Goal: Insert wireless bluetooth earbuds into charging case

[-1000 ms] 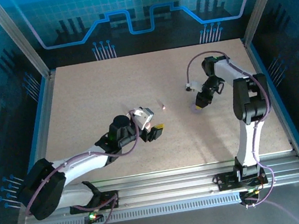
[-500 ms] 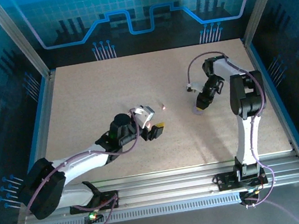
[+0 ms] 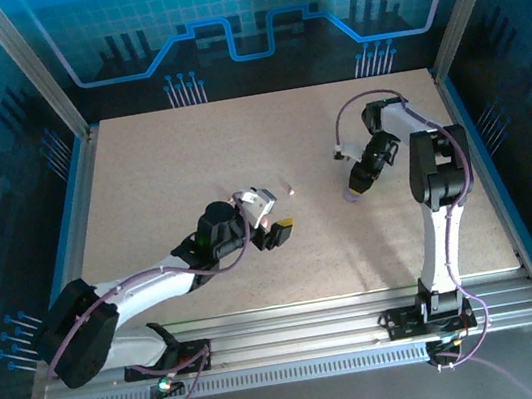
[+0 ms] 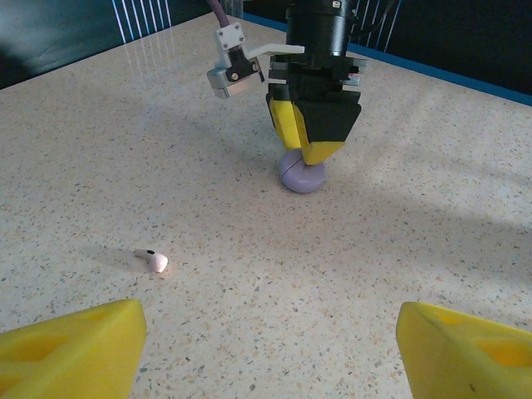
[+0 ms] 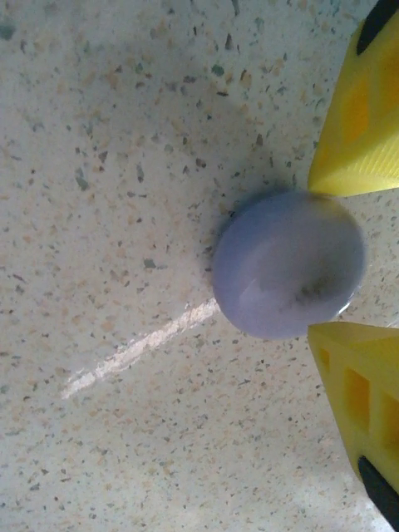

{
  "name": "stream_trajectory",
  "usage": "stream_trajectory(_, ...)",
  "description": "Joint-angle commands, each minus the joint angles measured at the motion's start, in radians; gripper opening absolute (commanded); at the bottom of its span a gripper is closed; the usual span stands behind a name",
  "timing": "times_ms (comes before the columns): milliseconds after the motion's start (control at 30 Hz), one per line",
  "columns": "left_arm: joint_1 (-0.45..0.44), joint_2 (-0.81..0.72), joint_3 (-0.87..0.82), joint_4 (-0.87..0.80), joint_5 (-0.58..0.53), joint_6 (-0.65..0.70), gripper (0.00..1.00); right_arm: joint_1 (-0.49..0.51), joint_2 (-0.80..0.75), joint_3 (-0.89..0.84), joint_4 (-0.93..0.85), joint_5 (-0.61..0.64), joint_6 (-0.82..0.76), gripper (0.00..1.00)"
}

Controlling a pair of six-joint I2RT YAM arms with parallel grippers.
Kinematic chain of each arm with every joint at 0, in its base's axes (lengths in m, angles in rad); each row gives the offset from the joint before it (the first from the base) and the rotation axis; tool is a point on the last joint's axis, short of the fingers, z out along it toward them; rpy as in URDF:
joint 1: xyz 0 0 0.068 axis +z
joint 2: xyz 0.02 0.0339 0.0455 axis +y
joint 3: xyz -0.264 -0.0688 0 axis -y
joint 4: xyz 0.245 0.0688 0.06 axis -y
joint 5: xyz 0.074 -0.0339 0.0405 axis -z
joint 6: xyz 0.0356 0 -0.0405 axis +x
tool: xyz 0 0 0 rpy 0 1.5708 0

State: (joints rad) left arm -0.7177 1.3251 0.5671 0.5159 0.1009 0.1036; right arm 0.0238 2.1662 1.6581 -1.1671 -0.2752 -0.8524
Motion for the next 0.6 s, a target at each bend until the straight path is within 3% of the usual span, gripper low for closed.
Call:
stream_trajectory(0,-0.006,0.006,0.034,-0.005,-0.008,-0.007,0.79,-0.017,0.001,0.016,0.016,0.019,0.03,0.46)
stream_trajectory(267,-0.006,-0.031,0.055,-0.073,-0.061,-0.061,0.79,-0.018,-0.05,0.002,0.052,0.028,0.053,0.5)
stream_trajectory(567,-0.006,-0.076,0.274,-0.566,-0.227,-0.332,0.74,-0.004,-0.32,-0.159,0.217,0.013,0.183,0.47)
